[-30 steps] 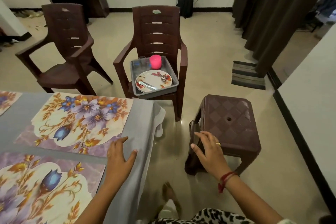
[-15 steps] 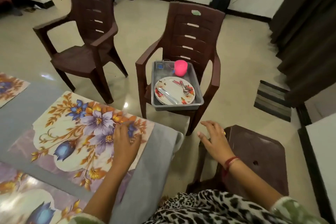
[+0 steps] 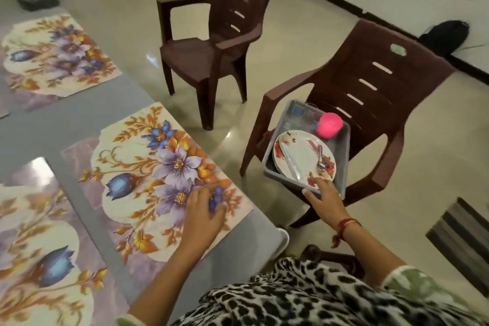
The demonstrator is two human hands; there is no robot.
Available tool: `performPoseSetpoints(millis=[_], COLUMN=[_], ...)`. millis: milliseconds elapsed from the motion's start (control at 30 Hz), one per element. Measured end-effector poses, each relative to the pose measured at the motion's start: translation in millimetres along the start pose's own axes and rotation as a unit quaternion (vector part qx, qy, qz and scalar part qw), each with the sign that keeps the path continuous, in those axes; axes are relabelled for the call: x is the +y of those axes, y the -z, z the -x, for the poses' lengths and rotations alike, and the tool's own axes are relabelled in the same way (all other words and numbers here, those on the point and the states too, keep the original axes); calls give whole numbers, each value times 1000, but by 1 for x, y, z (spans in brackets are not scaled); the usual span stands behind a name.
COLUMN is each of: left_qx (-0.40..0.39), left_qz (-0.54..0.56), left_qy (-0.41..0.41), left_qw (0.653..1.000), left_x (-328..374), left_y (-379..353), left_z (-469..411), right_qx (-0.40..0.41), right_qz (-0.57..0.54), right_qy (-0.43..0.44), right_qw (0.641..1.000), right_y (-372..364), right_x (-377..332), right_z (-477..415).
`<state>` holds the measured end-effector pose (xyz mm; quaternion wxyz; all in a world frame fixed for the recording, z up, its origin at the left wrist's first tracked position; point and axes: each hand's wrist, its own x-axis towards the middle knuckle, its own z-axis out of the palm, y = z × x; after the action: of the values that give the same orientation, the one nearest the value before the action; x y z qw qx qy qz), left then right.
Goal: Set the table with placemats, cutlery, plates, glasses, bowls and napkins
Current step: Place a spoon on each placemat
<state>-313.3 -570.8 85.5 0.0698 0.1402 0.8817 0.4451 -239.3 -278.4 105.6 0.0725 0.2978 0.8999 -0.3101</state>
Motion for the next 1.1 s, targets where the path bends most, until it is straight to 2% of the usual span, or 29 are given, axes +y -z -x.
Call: performPoseSetpoints(millis=[233,400,533,667,800,933,1100], left_qx=[16,-61,-106,-99,-104,-108,-135], left_qz=[-56,-91,-121,-143,-166,-180,-173], left_qy=[13,58,112,162,202,212,233], left_qw=[998,992,981,971,960,954,947], left_x=[42,92,98,89,87,89,88], left_y=[-92,-172,-214,-231,-239,-247,-255], left_z=[-71,-135,-180,-197,-196,-198,-210], right_qx=[-44,-103,-173,-191,-142,-76,-108], right_qz=[-24,-4,-9,-89,-203,-256,-322], right_qy=[-37,-75,-144,-275,-413,-479,-516], right_qw=[998,992,974,938,876,836,786], right_y=[36,52,39,12,-21,-31,-24], right_x=[94,155,200,217,224,211,204], right_z=[-150,-251,-306,-335,-350,-363,-373])
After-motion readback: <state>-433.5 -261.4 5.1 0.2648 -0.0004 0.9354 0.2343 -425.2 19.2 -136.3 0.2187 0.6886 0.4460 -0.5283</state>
